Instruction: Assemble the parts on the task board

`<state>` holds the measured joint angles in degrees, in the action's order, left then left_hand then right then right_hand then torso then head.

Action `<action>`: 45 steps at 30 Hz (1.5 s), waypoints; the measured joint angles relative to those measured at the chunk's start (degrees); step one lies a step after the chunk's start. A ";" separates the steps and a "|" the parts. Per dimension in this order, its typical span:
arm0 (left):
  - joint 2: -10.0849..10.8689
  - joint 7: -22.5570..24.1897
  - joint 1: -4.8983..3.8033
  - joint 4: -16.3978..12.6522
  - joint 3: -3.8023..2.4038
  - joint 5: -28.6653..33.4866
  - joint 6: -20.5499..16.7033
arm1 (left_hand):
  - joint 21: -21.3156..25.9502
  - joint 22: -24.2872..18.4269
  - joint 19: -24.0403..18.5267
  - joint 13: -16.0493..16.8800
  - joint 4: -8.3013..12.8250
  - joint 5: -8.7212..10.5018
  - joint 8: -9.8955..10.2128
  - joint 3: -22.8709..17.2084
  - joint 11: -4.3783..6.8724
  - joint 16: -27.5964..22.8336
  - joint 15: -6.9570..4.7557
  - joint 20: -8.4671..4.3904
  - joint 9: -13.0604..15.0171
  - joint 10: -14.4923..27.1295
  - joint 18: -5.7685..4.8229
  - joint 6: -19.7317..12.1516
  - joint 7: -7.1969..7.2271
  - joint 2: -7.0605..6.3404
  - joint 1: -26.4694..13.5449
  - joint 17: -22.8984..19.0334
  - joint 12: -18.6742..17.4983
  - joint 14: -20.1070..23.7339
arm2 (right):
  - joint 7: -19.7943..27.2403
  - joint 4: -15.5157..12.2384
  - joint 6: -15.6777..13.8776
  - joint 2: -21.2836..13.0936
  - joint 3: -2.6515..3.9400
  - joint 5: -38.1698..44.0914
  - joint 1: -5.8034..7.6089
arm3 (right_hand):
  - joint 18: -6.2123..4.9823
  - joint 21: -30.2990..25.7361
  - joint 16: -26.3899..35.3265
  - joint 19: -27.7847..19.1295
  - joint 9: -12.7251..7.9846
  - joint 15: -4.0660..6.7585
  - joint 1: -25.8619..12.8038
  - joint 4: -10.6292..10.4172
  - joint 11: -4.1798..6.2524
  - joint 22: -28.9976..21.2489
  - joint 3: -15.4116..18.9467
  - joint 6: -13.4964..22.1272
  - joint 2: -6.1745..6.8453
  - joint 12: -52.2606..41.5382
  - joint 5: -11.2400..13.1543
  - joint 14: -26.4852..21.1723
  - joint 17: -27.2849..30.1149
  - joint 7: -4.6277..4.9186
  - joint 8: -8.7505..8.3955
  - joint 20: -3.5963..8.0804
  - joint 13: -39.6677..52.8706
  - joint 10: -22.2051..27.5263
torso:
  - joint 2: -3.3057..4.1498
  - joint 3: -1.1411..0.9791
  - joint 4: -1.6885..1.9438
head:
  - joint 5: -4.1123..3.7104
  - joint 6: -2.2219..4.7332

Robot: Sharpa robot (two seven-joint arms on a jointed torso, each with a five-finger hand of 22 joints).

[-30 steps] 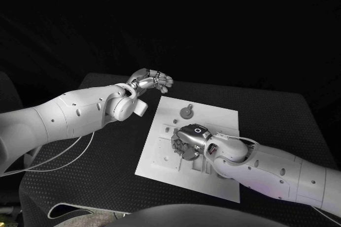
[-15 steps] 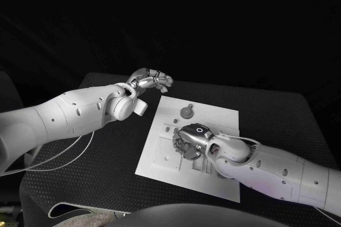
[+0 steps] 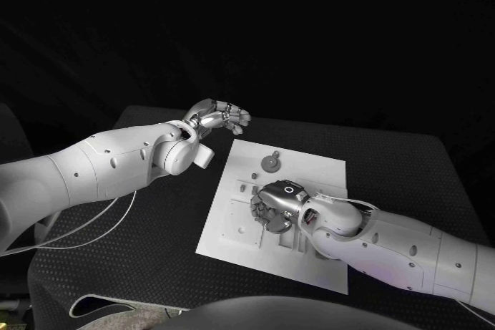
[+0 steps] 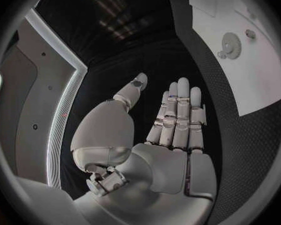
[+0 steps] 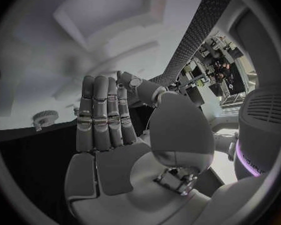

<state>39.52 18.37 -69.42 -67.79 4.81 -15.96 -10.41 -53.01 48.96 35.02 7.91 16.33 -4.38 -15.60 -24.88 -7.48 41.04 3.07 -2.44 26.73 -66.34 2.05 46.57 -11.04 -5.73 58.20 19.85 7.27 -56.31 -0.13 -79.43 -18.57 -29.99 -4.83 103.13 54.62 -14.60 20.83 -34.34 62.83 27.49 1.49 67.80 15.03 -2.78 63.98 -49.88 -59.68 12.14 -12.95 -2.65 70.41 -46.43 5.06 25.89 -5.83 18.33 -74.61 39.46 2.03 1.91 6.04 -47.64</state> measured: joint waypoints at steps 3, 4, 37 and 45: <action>0.02 0.00 0.00 0.00 0.00 0.00 0.01 | 0.00 0.00 0.00 0.00 0.00 0.00 0.00 0.00 0.00 0.00 0.00 0.00 0.00 0.00 0.00 0.00 0.00 0.00 0.00 0.00 0.00 0.00 | -0.15 0.11 0.31 0.04 0.02 0.42 0.03 | 0.00 0.00 0.00 0.00 -0.02 0.00 0.00 0.10 0.00 0.00 -0.10 0.00 0.00 0.08 0.00 0.00 0.00 0.00 0.00 0.00 0.00 0.00 | 0.01 0.01 0.00 | -0.05 -0.05; 0.04 0.00 0.00 0.00 0.00 0.00 0.01 | 0.00 0.00 0.00 0.00 0.00 0.00 0.00 0.00 0.00 0.00 0.00 0.00 0.00 0.00 -0.01 0.00 0.00 0.00 0.00 0.00 0.00 0.00 | -0.22 0.15 0.43 0.07 0.02 0.64 0.03 | 0.00 0.00 0.00 0.00 -0.02 0.00 0.00 0.17 0.00 0.00 -0.16 0.00 0.00 0.11 0.00 0.00 0.00 0.00 0.00 0.00 0.00 0.00 | 0.01 0.01 0.00 | -0.06 -0.05; 0.03 -0.03 -0.12 -0.18 0.00 0.01 0.04 | 0.22 0.00 0.00 -0.04 0.00 0.00 0.00 0.00 0.00 -0.22 0.00 0.00 0.00 0.00 -0.31 0.00 0.00 0.00 0.00 0.21 0.00 0.00 | -2.89 0.39 3.00 2.00 -0.48 4.41 0.26 | 0.05 0.00 0.42 -0.20 0.21 -0.11 -0.32 0.17 0.00 0.04 -0.16 0.09 -0.31 0.37 0.01 0.09 -0.22 0.08 -0.29 -0.19 0.28 0.00 | 0.01 0.05 0.02 | -0.18 -0.46; 0.05 -0.04 -0.14 -0.19 0.00 0.01 0.06 | 0.22 0.00 0.00 -0.03 0.00 0.00 0.00 0.00 0.00 -0.22 0.00 0.00 -0.04 0.00 -0.32 0.00 0.00 0.00 0.00 0.26 0.00 0.00 | -3.11 0.69 2.96 2.18 -0.63 4.35 0.35 | 0.02 -0.49 1.71 -1.77 0.08 -0.63 -1.23 0.01 -0.96 -0.17 -0.01 1.00 0.60 1.96 -0.70 -0.92 -0.30 0.99 -1.69 -1.13 0.69 1.69 | 0.01 0.01 0.02 | -0.20 -0.58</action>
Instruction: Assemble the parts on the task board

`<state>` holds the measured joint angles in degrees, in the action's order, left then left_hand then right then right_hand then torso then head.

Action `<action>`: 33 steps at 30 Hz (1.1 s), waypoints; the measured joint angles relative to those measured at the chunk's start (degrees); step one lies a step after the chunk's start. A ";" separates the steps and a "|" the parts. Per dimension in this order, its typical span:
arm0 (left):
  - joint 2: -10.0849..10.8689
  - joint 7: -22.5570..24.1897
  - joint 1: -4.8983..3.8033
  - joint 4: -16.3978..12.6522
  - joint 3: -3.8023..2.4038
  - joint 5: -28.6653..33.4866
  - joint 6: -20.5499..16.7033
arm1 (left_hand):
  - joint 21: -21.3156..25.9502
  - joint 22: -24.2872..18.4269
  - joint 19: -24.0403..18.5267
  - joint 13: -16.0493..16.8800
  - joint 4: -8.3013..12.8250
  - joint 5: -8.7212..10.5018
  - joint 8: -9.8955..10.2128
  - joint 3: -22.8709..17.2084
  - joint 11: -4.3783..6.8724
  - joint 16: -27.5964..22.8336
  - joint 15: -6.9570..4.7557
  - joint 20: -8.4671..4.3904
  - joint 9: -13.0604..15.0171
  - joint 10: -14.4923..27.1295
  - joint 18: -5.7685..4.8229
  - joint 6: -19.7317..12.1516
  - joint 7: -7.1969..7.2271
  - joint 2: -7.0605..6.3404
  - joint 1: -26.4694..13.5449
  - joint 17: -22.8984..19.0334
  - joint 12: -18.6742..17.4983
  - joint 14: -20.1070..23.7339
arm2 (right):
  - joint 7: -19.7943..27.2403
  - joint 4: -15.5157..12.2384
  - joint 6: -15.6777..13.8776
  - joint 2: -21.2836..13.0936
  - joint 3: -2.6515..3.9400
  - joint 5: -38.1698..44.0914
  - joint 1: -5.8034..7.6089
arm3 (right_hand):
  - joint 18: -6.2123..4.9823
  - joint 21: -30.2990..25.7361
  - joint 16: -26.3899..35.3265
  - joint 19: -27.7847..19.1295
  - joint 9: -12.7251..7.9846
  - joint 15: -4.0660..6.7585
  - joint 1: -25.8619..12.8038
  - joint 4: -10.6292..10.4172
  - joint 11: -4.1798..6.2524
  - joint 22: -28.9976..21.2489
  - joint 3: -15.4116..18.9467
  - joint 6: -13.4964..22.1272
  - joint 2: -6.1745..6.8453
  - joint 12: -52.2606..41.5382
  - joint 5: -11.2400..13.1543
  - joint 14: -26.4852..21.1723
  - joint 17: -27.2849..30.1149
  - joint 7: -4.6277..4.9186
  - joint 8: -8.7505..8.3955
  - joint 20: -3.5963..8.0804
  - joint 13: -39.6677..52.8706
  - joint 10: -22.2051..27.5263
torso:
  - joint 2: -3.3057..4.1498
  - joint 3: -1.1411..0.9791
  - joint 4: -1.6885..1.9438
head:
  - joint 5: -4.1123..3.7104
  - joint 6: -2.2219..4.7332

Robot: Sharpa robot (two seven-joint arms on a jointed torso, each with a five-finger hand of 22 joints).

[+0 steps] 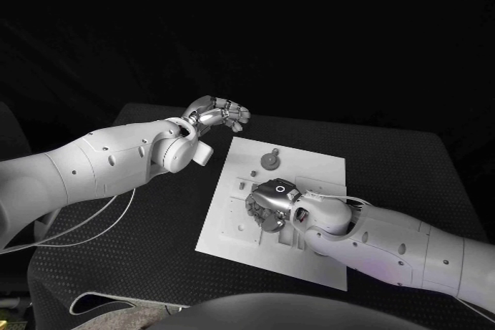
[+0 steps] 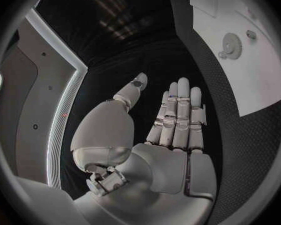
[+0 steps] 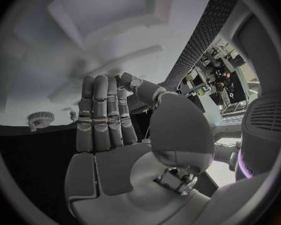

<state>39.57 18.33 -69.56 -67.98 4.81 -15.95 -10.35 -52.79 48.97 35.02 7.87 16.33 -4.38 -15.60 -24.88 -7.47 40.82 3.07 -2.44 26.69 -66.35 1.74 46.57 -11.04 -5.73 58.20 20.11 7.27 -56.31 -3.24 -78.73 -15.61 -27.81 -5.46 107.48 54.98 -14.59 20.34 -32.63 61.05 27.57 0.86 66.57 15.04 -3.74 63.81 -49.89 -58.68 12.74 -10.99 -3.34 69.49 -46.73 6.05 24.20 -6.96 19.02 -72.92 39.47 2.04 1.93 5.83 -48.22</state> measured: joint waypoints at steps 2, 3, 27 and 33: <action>0.04 0.00 0.00 0.00 0.00 0.00 0.01 | 0.00 0.00 0.00 0.00 0.00 0.00 0.00 0.00 0.00 0.00 0.00 0.00 0.00 0.00 0.00 0.00 0.00 0.00 0.00 0.00 0.00 0.00 | 0.00 0.13 -0.17 -0.04 -0.01 -0.24 0.01 | -0.03 -0.79 0.98 -1.51 -0.21 -0.43 -0.68 -0.41 -0.35 -0.22 0.40 1.23 0.68 0.41 0.00 -1.26 0.10 0.36 -0.93 -0.29 0.08 0.91 | 0.00 -0.02 -0.01 | 0.01 -0.02; 0.05 0.00 0.00 0.00 0.00 0.00 0.01 | 0.00 0.00 0.00 0.00 0.00 0.00 0.00 0.00 0.00 0.00 0.00 0.00 0.00 0.00 0.00 0.00 0.00 0.00 0.00 0.00 0.00 0.00 | 0.01 0.14 -0.20 -0.06 -0.02 -0.29 0.01 | -0.02 -1.07 1.28 -1.99 -0.34 -0.62 -0.90 -0.53 -0.46 -0.30 0.52 1.74 0.90 0.65 -0.19 -1.68 0.19 0.53 -1.29 -0.48 0.15 1.23 | 0.00 -0.02 -0.01 | 0.03 -0.02; 0.40 -0.05 -0.01 0.30 0.00 0.01 0.25 | 0.00 0.00 0.00 -0.04 0.00 0.00 0.00 0.00 -0.14 -0.23 0.00 0.00 -0.04 0.14 -0.04 -0.21 -0.21 0.00 0.00 0.10 0.00 0.00 | 0.02 -4.20 -3.80 -5.51 0.31 -4.31 1.41 | -0.03 -4.61 4.72 -8.48 -2.76 -3.51 -1.72 -0.10 -4.76 -1.23 5.15 10.04 3.73 7.13 -0.21 -7.37 0.84 4.51 -6.36 -3.15 -1.89 10.80 | 0.00 -0.09 -0.07 | -0.20 0.35; 0.58 -0.05 -0.01 0.41 0.01 0.01 0.33 | 0.00 0.00 0.00 -0.04 0.00 0.00 0.00 0.00 -0.21 -0.23 0.20 0.00 -0.04 0.22 -0.13 -0.21 -0.21 0.00 0.00 0.15 0.00 0.21 | 0.20 -8.06 -4.62 -10.09 2.87 -7.16 2.89 | -0.03 -4.41 4.58 -8.10 -2.76 -3.12 -1.72 -0.59 -4.50 -1.08 5.49 9.91 3.72 6.49 -0.21 -6.90 0.82 4.39 -6.19 -3.02 -1.89 10.53 | 0.00 -0.12 -0.11 | -0.65 0.96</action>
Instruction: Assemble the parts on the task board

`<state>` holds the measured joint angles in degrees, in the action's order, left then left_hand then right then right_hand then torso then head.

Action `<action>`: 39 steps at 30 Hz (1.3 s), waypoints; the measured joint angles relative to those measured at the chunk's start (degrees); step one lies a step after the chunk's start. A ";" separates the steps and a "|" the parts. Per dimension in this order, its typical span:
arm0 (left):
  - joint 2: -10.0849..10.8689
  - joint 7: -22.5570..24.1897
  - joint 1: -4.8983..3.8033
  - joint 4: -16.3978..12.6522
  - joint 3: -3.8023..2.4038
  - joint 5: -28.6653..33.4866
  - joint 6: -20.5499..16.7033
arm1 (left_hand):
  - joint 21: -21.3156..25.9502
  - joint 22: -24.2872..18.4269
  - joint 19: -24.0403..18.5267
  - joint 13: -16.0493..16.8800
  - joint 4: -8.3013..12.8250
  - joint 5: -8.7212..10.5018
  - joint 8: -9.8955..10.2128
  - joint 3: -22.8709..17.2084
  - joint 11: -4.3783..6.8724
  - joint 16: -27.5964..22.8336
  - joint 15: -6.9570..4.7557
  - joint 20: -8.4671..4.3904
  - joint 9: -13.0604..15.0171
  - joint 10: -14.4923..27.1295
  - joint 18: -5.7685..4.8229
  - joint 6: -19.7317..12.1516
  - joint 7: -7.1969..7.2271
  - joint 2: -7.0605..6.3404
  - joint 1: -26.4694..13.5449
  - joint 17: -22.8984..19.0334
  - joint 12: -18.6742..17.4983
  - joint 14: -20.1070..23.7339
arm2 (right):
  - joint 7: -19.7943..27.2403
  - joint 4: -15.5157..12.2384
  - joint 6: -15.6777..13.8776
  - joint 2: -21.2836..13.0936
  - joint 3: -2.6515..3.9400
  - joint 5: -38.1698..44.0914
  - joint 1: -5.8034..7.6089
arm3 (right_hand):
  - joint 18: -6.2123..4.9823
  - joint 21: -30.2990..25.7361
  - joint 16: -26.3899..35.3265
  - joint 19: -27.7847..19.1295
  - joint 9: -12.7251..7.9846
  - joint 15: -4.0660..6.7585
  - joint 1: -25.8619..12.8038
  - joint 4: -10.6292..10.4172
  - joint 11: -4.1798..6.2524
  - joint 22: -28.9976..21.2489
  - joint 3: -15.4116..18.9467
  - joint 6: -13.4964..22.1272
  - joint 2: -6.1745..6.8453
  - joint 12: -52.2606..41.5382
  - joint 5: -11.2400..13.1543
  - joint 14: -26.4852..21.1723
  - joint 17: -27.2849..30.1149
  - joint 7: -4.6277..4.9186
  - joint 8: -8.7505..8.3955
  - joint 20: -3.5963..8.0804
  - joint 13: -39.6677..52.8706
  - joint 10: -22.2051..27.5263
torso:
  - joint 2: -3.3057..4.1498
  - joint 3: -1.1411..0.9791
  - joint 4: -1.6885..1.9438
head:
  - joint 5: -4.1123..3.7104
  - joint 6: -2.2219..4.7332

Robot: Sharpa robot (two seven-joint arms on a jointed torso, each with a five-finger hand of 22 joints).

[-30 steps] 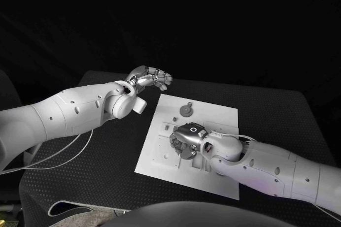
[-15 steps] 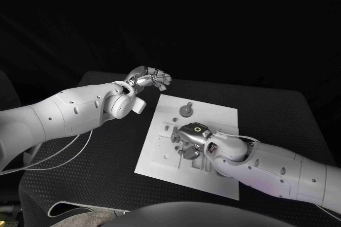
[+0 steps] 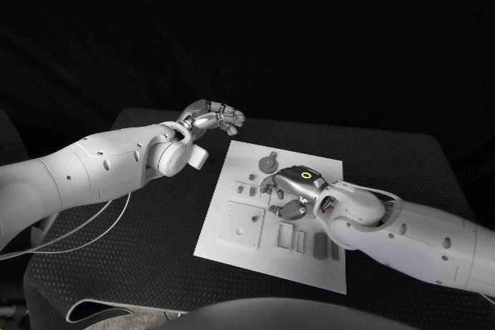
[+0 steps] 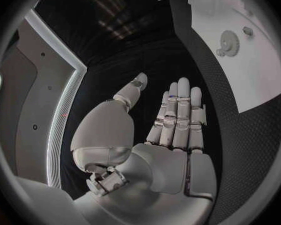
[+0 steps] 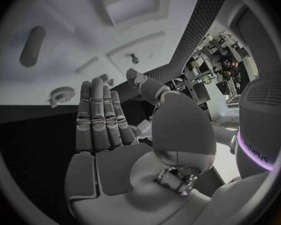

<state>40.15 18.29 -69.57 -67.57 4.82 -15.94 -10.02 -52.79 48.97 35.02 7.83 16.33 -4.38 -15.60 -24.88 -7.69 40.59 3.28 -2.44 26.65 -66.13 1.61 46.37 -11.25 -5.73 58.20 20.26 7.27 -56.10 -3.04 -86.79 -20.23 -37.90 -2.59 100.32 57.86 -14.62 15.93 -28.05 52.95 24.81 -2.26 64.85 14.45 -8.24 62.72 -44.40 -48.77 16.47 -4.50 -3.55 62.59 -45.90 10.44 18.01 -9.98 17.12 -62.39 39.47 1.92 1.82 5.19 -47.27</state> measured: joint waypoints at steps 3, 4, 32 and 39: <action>0.18 0.00 0.00 -0.04 0.00 0.00 0.02 | 0.00 0.00 0.00 0.00 0.00 0.00 0.00 0.00 0.00 0.00 0.00 0.00 0.00 0.00 -0.01 0.00 0.00 0.00 0.00 0.00 0.00 0.00 | 0.02 -1.68 -0.06 -2.30 2.09 -1.96 0.42 | 0.01 1.16 -1.24 2.35 0.00 0.58 0.02 -0.73 0.72 0.46 -0.13 -0.55 -0.02 -0.85 0.00 2.02 -0.45 -0.54 0.45 0.72 0.22 -1.58 | -0.01 0.01 -0.04 | -0.31 0.35; 0.26 0.00 0.00 -0.06 0.00 0.00 0.03 | 0.00 0.00 0.00 0.00 0.00 0.00 0.00 0.00 0.00 0.00 0.00 0.00 0.00 0.00 -0.01 0.00 0.00 0.00 0.00 0.00 0.00 0.00 | 0.02 -2.29 -0.06 -3.33 2.92 -2.65 0.63 | 0.00 1.45 -1.53 3.04 0.00 0.86 0.02 -0.96 1.03 0.57 -0.02 -0.56 -0.02 -1.28 0.00 2.47 -0.62 -0.54 0.57 0.98 0.43 -2.31 | 0.00 0.02 -0.08 | -0.38 0.44; 0.33 0.08 0.00 -0.11 0.00 0.01 0.09 | 0.00 0.00 0.00 -0.04 0.00 0.00 0.00 0.00 0.00 -0.22 0.00 0.00 0.01 0.00 0.56 0.00 0.00 0.00 0.00 0.16 0.00 0.00 | -0.62 1.54 7.59 -8.03 2.57 -3.47 0.76 | 0.08 0.89 -1.41 3.13 -1.11 0.03 -3.92 0.88 -0.13 0.56 8.90 1.40 0.57 0.30 -3.55 2.38 -1.20 -2.28 0.32 1.11 -2.27 1.16 | 0.02 -0.07 -0.27 | -1.10 0.72; 0.35 0.08 0.01 -0.10 0.00 0.01 0.10 | 0.00 0.00 0.00 -0.04 -0.13 0.00 0.00 0.13 0.00 -0.22 0.00 0.00 0.01 -0.01 0.55 0.00 0.00 0.00 0.00 0.21 0.00 0.00 | -0.60 1.69 9.00 -7.96 1.75 -2.64 0.51 | 0.06 0.89 -1.45 3.96 -1.09 0.73 -3.30 0.17 1.10 0.61 8.19 -0.69 -0.05 -0.98 -2.60 3.11 -1.34 -2.17 1.50 1.51 -2.38 -1.74 | -0.02 -0.01 -0.21 | -1.23 0.53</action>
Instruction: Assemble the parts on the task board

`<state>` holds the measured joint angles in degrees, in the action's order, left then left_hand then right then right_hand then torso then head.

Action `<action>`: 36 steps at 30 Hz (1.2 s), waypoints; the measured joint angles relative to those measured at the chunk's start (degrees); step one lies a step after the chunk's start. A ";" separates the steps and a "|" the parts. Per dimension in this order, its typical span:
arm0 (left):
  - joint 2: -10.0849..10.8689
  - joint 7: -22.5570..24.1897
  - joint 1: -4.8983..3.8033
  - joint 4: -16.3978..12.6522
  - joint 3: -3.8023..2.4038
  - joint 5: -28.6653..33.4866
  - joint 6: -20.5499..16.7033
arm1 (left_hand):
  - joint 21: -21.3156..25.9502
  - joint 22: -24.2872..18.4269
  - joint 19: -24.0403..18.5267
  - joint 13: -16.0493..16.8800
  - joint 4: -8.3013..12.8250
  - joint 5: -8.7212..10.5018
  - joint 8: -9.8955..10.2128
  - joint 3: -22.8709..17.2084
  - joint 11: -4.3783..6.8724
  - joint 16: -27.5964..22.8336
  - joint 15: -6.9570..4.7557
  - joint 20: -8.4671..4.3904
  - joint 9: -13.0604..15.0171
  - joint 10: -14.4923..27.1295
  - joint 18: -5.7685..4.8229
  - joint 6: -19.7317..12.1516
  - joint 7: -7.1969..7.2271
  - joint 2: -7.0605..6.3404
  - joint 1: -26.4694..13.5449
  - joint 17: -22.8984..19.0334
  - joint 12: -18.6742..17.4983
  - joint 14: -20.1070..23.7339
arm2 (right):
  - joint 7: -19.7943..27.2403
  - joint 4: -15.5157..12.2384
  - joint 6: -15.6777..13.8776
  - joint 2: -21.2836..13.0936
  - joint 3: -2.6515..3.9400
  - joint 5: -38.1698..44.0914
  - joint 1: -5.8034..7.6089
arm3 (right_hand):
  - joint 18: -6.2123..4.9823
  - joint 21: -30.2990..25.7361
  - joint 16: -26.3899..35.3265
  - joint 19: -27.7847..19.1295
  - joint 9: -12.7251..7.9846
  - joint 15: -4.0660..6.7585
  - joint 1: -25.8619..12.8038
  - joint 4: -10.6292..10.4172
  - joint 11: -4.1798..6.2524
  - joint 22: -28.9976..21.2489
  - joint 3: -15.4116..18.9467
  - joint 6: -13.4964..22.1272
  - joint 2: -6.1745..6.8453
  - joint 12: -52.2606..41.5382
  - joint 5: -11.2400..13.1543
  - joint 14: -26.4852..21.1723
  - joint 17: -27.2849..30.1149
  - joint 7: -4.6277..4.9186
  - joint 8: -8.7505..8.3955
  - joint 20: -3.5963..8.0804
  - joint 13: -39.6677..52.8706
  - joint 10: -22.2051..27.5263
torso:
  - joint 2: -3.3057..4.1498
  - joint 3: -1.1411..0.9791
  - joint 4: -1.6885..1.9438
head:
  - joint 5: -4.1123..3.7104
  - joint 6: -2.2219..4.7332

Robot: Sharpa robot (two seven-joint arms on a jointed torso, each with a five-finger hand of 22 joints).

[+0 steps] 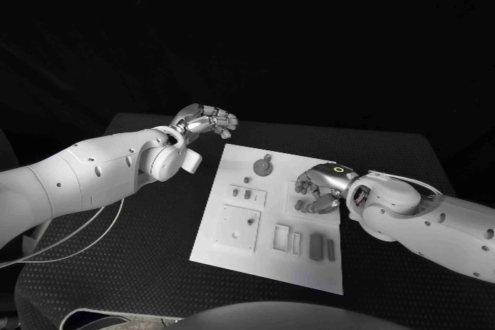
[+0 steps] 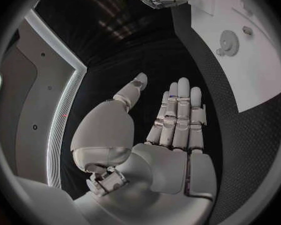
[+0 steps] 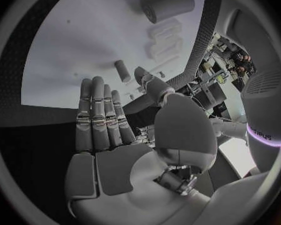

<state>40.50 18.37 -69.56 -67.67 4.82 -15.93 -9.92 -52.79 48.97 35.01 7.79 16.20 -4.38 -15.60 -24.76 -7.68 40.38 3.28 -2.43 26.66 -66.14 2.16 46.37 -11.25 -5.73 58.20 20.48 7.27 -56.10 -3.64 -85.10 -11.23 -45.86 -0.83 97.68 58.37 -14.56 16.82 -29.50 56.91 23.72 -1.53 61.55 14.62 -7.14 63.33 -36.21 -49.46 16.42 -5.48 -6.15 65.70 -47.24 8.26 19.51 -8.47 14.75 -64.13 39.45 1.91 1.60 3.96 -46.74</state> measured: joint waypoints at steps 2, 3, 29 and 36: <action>0.04 0.00 0.00 0.01 0.00 0.00 0.00 | 0.00 0.00 0.00 0.00 0.00 0.00 0.00 0.00 0.00 0.00 0.00 0.00 0.00 0.00 -0.01 0.00 0.00 0.00 0.00 0.00 0.00 0.00 | 0.02 -0.08 0.32 0.01 -0.08 0.21 -0.15 | -0.04 0.00 -0.19 0.22 0.07 0.28 0.40 -0.22 -0.05 0.05 -0.22 -0.46 -0.33 -0.28 0.16 0.29 0.00 0.01 0.26 0.21 0.00 -0.48 | -0.01 0.01 -0.01 | -0.01 -0.07; 0.04 0.00 0.00 0.01 0.00 0.00 0.00 | 0.00 0.00 0.00 0.00 0.00 0.00 0.00 0.00 0.00 0.00 0.00 0.00 0.00 0.00 -0.01 0.00 0.00 0.00 0.00 0.00 0.00 0.00 | 0.02 -0.10 0.42 0.05 -0.08 0.30 -0.18 | -0.04 0.00 -0.19 0.51 0.11 0.38 1.14 -0.52 0.18 0.08 -0.58 -1.03 -0.35 -0.45 0.93 0.39 -0.05 0.02 0.59 0.28 0.00 -1.03 | -0.01 0.01 -0.03 | -0.01 -0.09; -0.01 0.00 0.00 0.02 0.00 0.00 0.06 | 0.00 0.05 0.00 -0.04 0.00 0.00 0.00 0.00 0.00 0.00 0.00 0.00 -0.05 0.00 -0.19 -0.15 0.14 0.00 0.00 0.11 0.00 0.00 | 0.09 1.33 0.10 2.19 -0.17 2.98 -1.16 | -0.07 1.81 -1.91 4.29 1.65 2.47 4.74 -2.44 2.75 1.37 -8.48 -6.82 -3.54 -3.17 3.27 3.92 -1.16 -1.62 3.77 1.84 1.53 -7.86 | -0.01 0.01 -0.03 | -0.02 -0.59; -0.01 0.00 0.00 0.01 0.00 0.00 0.08 | 0.00 0.05 0.00 -0.04 0.00 0.00 0.00 0.00 0.00 -0.22 0.00 0.00 -0.04 0.00 -0.40 -0.14 0.14 0.00 0.00 0.17 0.00 0.00 | -0.19 1.81 -0.33 2.67 -0.30 3.84 -1.22 | -0.07 1.81 -1.99 4.49 1.65 2.65 4.74 -2.50 2.95 1.46 -8.73 -6.84 -3.54 -3.17 3.27 4.11 -1.23 -1.64 3.77 2.04 1.56 -8.06 | -0.01 0.03 -0.03 | -0.12 -0.63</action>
<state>40.49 18.37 -69.56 -67.66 4.82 -15.93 -9.84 -52.79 49.01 35.02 7.76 16.20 -4.38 -15.60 -24.76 -7.68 40.15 3.28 -2.43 26.62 -66.14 1.76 46.22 -11.11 -5.73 58.20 20.64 7.27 -56.10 -3.83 -83.29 -11.56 -43.19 -1.14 101.52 57.15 -14.63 18.63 -31.49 61.41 25.37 1.12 66.29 12.11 -4.19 64.79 -44.94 -56.30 12.88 -8.64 -2.89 69.81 -48.48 6.63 23.28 -6.43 16.31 -72.19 39.45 1.94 1.57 3.84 -47.37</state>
